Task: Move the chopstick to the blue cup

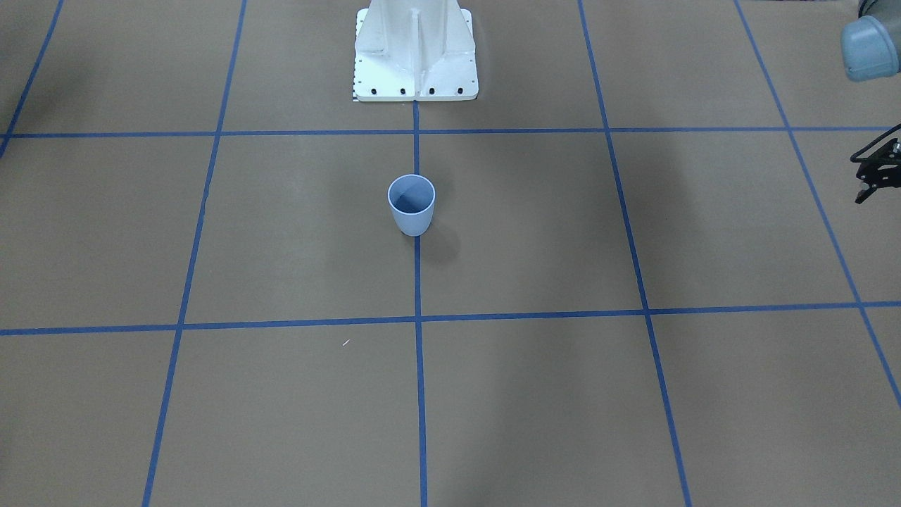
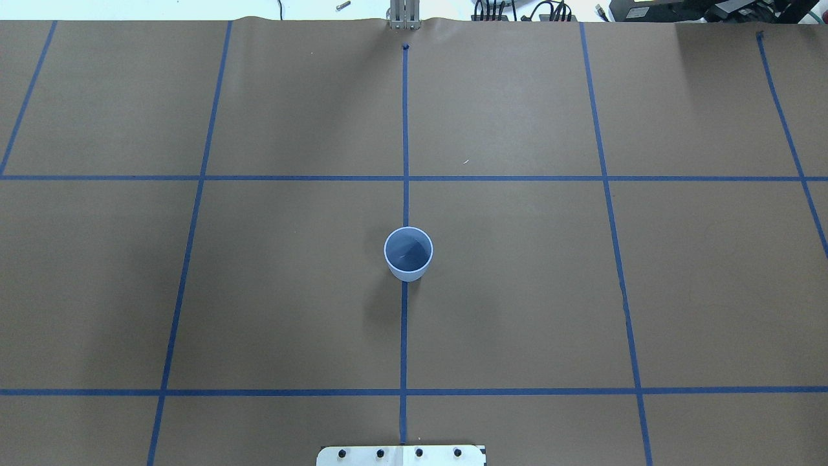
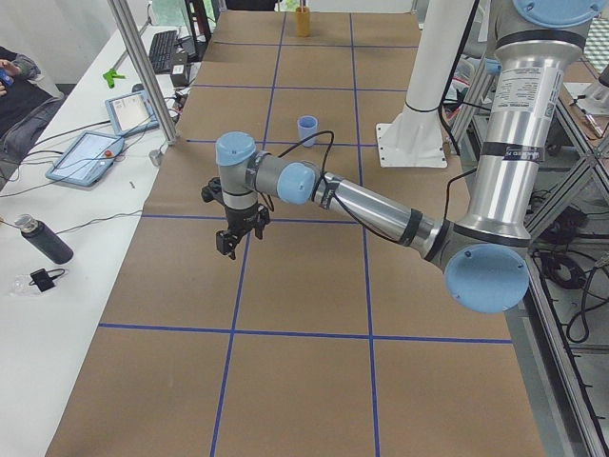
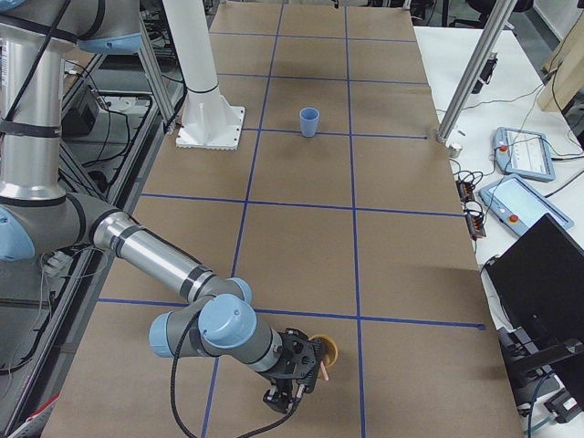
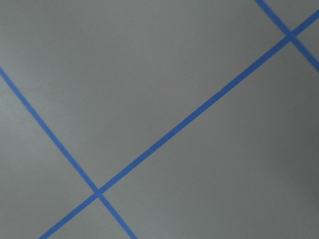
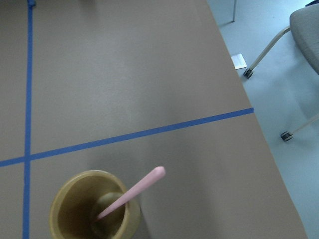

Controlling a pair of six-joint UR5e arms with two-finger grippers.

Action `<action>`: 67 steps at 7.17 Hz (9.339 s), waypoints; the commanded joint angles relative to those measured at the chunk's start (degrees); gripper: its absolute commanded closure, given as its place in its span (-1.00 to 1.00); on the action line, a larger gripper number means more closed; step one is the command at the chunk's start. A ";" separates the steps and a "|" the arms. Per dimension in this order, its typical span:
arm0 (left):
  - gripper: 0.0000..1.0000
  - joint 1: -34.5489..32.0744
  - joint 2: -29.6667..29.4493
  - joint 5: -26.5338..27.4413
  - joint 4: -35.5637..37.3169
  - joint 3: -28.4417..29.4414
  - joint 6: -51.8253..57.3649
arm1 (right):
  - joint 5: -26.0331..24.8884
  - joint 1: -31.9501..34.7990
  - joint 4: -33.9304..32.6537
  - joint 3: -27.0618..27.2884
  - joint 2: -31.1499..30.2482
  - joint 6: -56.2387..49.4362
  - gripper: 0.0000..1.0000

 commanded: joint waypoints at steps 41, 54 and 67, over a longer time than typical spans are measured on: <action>-0.98 -16.45 5.67 -8.31 -0.15 5.95 -15.41 | 4.24 -5.20 -18.53 23.48 9.99 11.27 1.00; -0.98 -18.32 11.32 -9.20 -0.16 3.67 -11.07 | -43.00 -72.27 -70.53 37.63 59.06 80.85 1.00; -0.98 -18.32 12.37 -9.20 -0.25 3.93 -10.98 | -49.19 -80.76 -71.35 26.84 64.92 82.32 -1.00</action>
